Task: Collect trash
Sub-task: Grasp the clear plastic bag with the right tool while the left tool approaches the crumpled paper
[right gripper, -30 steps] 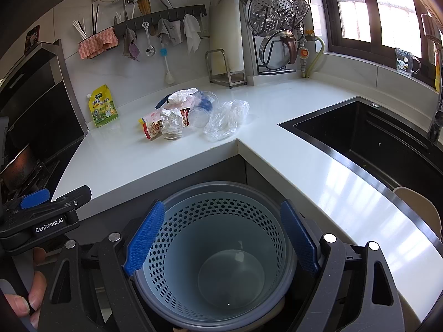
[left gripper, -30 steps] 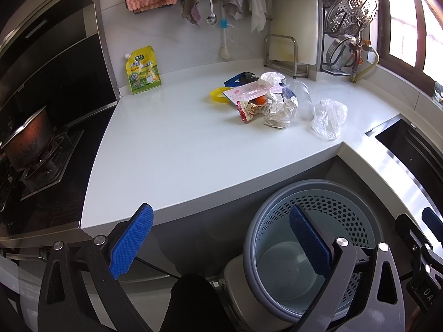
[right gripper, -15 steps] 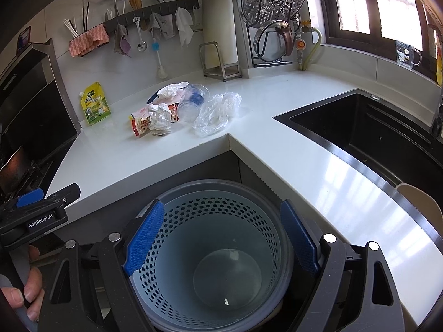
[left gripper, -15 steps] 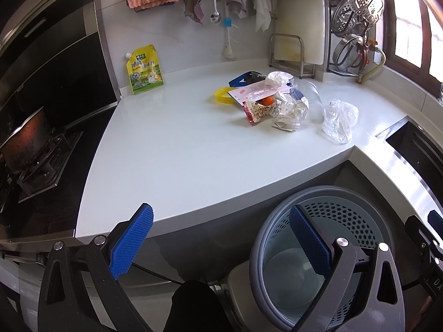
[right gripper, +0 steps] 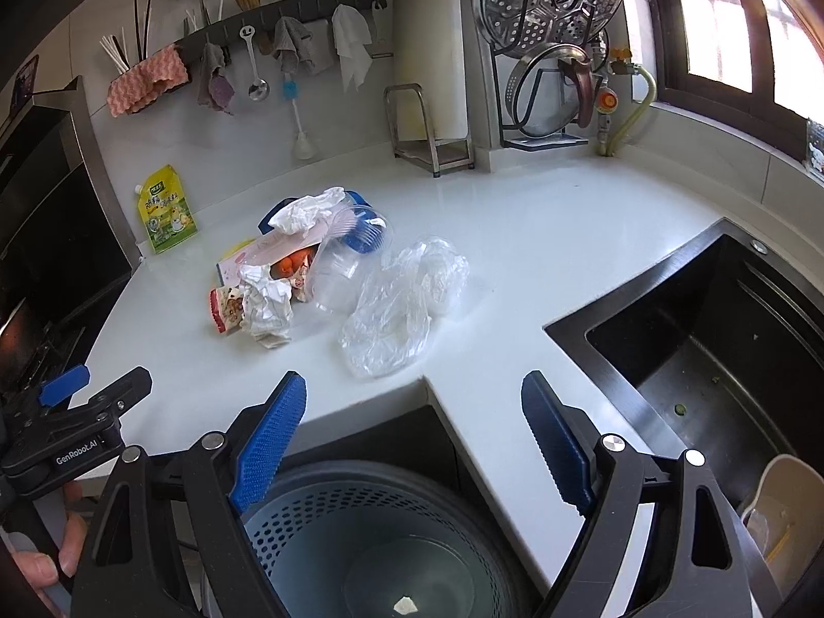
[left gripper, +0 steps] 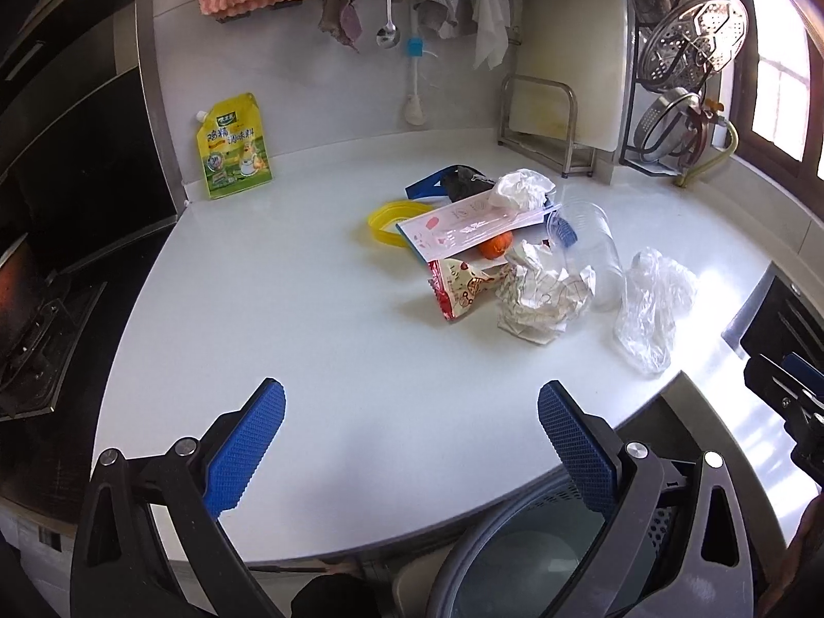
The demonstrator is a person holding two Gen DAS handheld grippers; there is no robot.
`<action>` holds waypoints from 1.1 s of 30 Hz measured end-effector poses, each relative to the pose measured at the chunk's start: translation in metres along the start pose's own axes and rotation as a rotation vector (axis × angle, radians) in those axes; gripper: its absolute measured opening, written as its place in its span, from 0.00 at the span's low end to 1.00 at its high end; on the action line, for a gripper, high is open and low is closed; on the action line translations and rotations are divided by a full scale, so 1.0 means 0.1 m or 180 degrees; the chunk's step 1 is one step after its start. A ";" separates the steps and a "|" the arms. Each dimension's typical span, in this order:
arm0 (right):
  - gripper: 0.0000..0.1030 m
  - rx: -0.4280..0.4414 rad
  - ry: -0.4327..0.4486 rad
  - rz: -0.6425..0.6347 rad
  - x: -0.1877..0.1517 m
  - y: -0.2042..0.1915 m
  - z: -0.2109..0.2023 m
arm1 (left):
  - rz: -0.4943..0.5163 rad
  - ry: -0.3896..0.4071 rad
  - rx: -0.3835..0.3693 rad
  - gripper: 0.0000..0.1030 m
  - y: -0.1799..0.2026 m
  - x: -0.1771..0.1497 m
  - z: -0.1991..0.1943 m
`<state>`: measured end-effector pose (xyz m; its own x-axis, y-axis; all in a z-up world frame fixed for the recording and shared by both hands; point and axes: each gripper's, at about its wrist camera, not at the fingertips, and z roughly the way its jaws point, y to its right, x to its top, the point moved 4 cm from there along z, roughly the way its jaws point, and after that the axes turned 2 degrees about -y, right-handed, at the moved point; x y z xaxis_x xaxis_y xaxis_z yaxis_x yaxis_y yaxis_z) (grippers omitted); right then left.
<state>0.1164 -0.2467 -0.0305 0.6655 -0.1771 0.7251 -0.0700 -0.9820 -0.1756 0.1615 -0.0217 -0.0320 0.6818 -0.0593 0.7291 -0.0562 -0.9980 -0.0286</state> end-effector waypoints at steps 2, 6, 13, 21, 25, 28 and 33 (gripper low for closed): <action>0.79 0.0005 -0.0038 -0.0056 0.14 0.01 0.16 | -0.0045 -0.0010 -0.0011 0.94 0.02 0.07 0.09; 0.79 0.0014 -0.0171 -0.0090 0.35 0.06 0.49 | -0.0060 -0.0010 0.0058 0.94 0.06 0.18 0.23; 0.79 0.0024 -0.0380 -0.0094 0.55 0.09 1.00 | -0.0030 -0.0035 0.0100 0.94 0.11 0.24 0.38; 0.78 0.0050 -0.0572 -0.0174 0.51 0.07 1.25 | -0.0092 -0.0047 0.0046 0.94 0.20 0.25 0.44; 0.53 0.0113 -0.0672 -0.0134 0.46 0.12 1.29 | -0.0058 -0.0049 0.0071 0.94 0.30 0.26 0.47; 0.32 0.0166 -0.0687 -0.0133 0.44 0.14 1.30 | -0.0075 -0.0063 0.0027 0.94 0.36 0.26 0.50; 0.16 0.0219 -0.0651 -0.0055 0.44 0.22 1.22 | -0.0089 -0.0078 -0.0101 0.94 0.50 0.25 0.51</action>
<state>0.2347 -0.2678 -0.0840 0.8036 -0.1362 0.5794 -0.0110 -0.9767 -0.2143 0.2134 -0.0743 -0.0501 0.7011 -0.0323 0.7124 -0.0598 -0.9981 0.0136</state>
